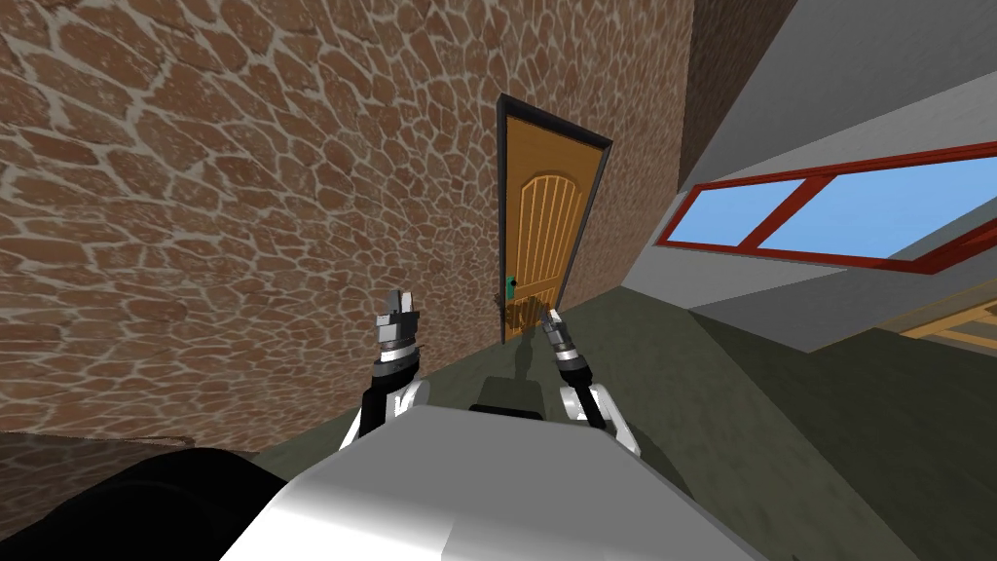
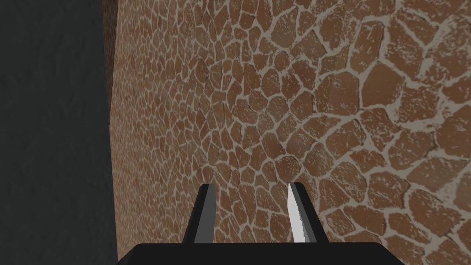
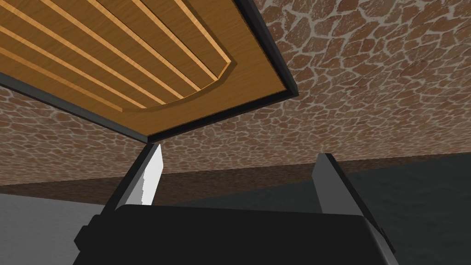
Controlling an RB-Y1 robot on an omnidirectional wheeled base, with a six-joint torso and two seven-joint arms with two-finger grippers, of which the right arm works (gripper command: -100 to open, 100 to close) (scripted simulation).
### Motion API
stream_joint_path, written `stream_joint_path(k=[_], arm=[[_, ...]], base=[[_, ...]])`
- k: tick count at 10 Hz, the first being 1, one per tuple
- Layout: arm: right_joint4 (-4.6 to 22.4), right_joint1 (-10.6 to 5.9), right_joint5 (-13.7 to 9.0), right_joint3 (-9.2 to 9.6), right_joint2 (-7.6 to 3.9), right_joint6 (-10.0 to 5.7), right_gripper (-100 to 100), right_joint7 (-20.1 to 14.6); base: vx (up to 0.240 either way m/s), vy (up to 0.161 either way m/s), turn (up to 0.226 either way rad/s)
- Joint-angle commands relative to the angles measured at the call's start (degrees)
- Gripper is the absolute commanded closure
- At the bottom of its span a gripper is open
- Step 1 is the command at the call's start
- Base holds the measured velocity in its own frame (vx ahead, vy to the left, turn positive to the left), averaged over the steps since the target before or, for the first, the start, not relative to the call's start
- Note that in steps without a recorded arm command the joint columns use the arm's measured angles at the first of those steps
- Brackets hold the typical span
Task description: Pull the door open
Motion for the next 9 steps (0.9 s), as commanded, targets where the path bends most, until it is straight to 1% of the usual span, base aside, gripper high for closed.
stream_joint_path(k=[1,9], arm=[[1.3,-0.54,1.9,0.42,0.18,0.46,-100,1.0],[8.5,-3.64,10.6,1.37,0.54,1.81,-100,4.9]], base=[[0.085,-0.018,-0.003],[0.100,-0.026,-0.003]])
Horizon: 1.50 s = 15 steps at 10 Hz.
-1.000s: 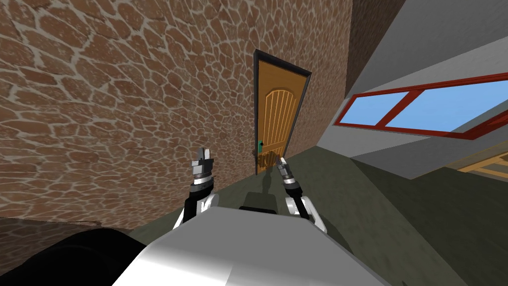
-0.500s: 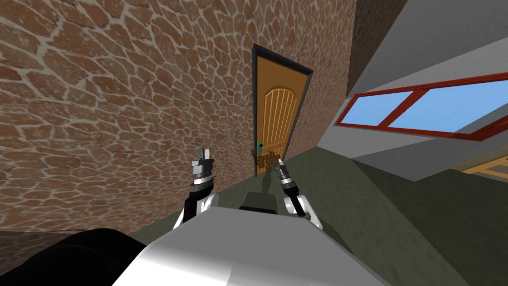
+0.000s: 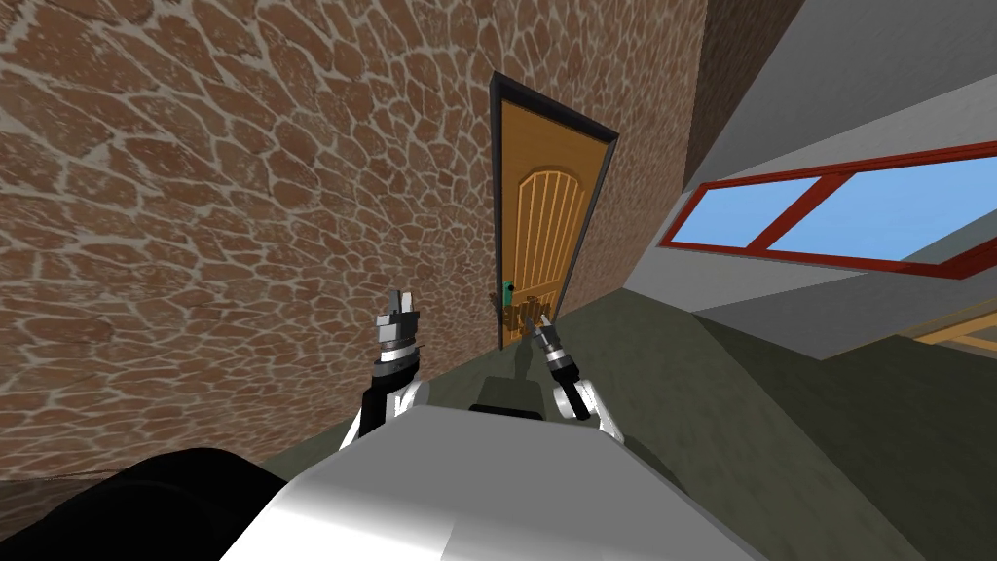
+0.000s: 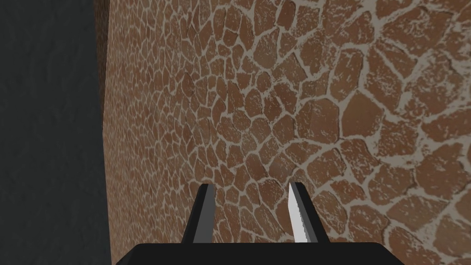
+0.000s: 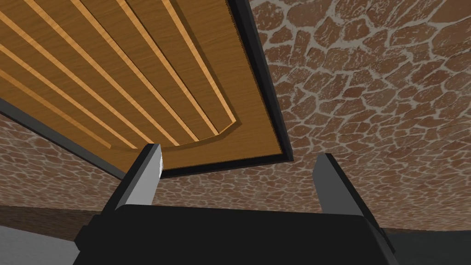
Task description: Pull the door open
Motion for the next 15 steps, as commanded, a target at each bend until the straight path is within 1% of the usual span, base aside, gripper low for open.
stream_joint_path(k=[1,5,10,11,14,15], arm=[[1.4,-0.86,1.8,0.19,0.04,0.57,-100,0.7],[4.9,-2.36,5.9,0.64,0.56,1.22,-100,2.6],[8.9,-4.11,10.8,1.18,1.48,1.98,-100,4.8],[10.4,-4.75,12.6,1.38,1.93,2.26,-100,5.6],[12.6,-5.68,15.2,1.67,2.61,2.67,-100,6.8],[13.9,-6.24,16.8,1.84,3.11,2.91,-100,7.5]], base=[[0.094,-0.026,-0.003],[0.096,-0.018,-0.003],[0.102,-0.023,-0.003],[0.145,-0.019,-0.005],[0.117,-0.032,-0.003],[0.140,-0.038,-0.007]])
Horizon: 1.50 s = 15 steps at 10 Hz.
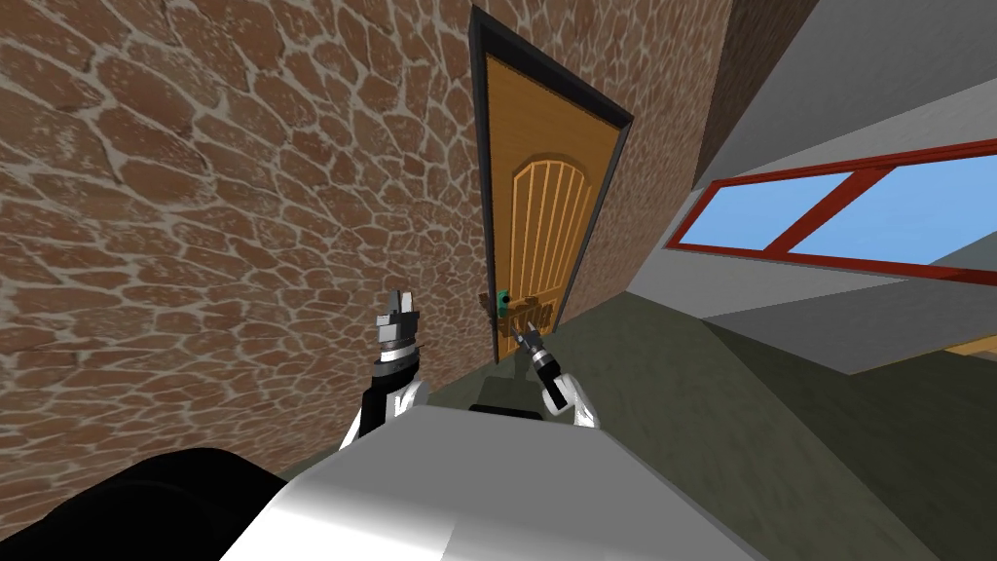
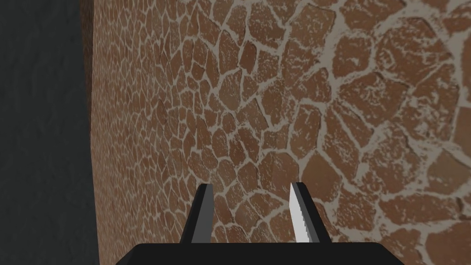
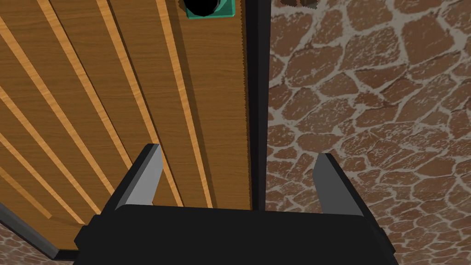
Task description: Pull the door open
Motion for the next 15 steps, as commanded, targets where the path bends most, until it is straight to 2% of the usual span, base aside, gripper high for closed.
stream_joint_path(k=[1,3,7,8,9,10,13,14,15], arm=[[1.8,-0.85,1.5,-0.05,0.56,0.00,-100,0.9],[4.0,-1.80,4.2,0.24,1.56,0.41,-100,2.1],[7.2,-3.18,8.1,0.66,3.38,1.01,-100,3.9],[6.5,-2.95,7.6,0.84,3.06,1.22,-100,3.3],[7.7,-3.68,6.9,-0.56,1.22,0.11,-100,2.9],[8.0,-3.85,6.7,-0.91,0.78,-0.18,-100,2.8],[10.5,-5.23,5.0,-3.81,-2.51,-2.55,-100,1.8],[11.0,-5.49,4.7,-4.36,-3.10,-3.00,-100,1.6],[11.9,-6.04,4.0,-5.52,-4.31,-3.96,-100,1.2]], base=[[0.140,-0.028,-0.003],[0.152,-0.033,-0.006],[0.175,-0.038,-0.006],[0.078,-0.023,0.004],[-0.058,0.079,0.036],[-0.103,0.115,0.013],[-0.079,0.151,0.046],[-0.016,0.149,0.042],[0.027,0.153,0.069]])
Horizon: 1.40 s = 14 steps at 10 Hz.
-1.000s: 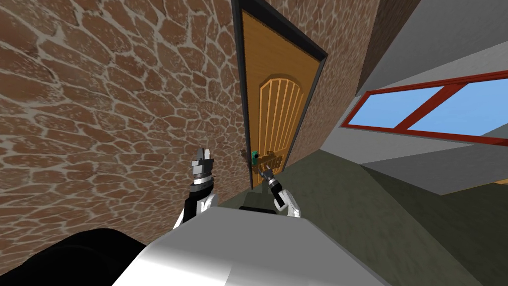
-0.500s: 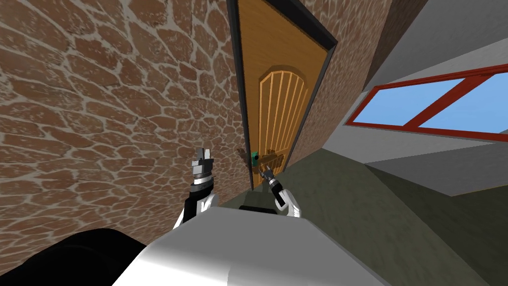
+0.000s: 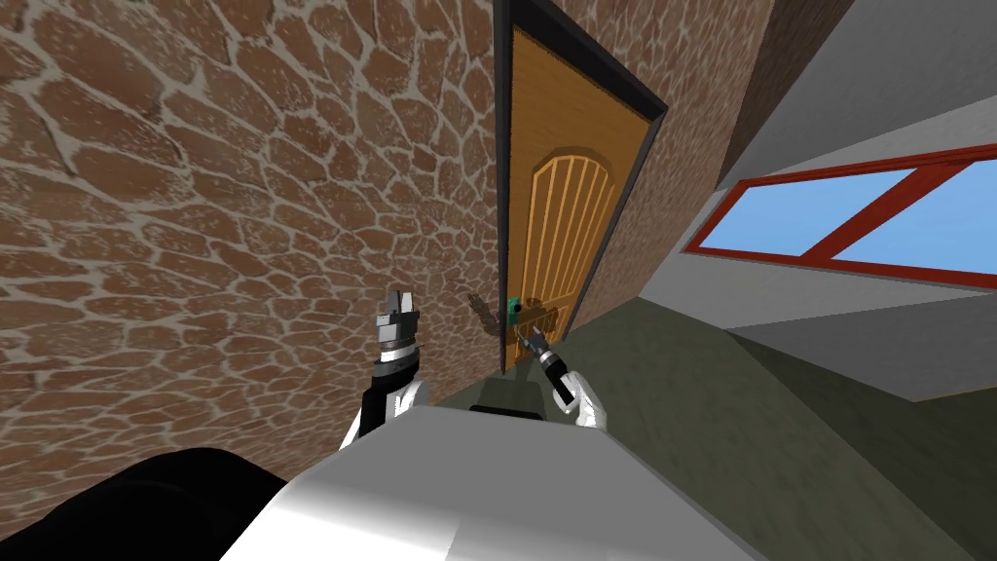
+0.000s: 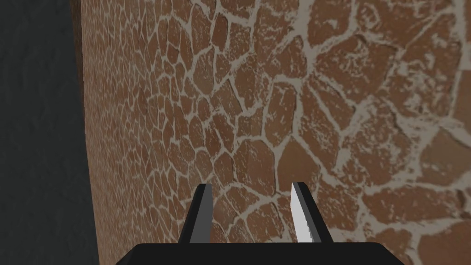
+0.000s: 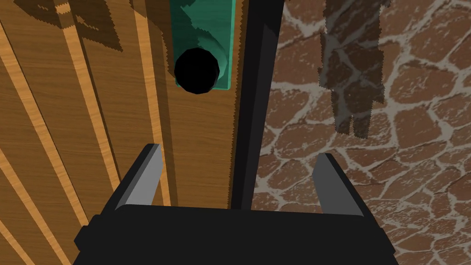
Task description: Pull the door open
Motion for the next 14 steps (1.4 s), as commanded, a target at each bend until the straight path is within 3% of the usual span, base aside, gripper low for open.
stream_joint_path(k=[1,2,4,9,10,11,12,14], arm=[[1.6,-0.95,-1.0,-1.83,-1.74,-1.55,-100,-0.6],[2.7,-1.52,-1.7,-3.04,-2.94,-2.54,-100,-1.0],[3.7,-2.10,-2.4,-4.24,-4.11,-3.53,-100,-1.5],[8.3,-4.68,-5.5,-9.68,-9.16,-7.98,-100,-3.4],[9.0,-5.08,-6.0,-10.50,-9.90,-8.66,-100,-3.7],[9.0,-4.25,-5.7,-9.87,-9.39,-8.55,-100,-3.5],[9.0,-4.25,-5.7,-9.87,-9.39,-8.55,100,-3.5],[9.0,-4.25,-5.7,-9.87,-9.39,-8.55,100,-3.5]], base=[[0.066,0.180,0.104],[0.103,0.187,0.086],[0.088,0.134,0.045],[0.154,0.128,0.086],[0.162,0.088,0.010],[0.027,0.042,-0.034],[-0.030,-0.007,-0.016],[-0.013,-0.022,0.016]])
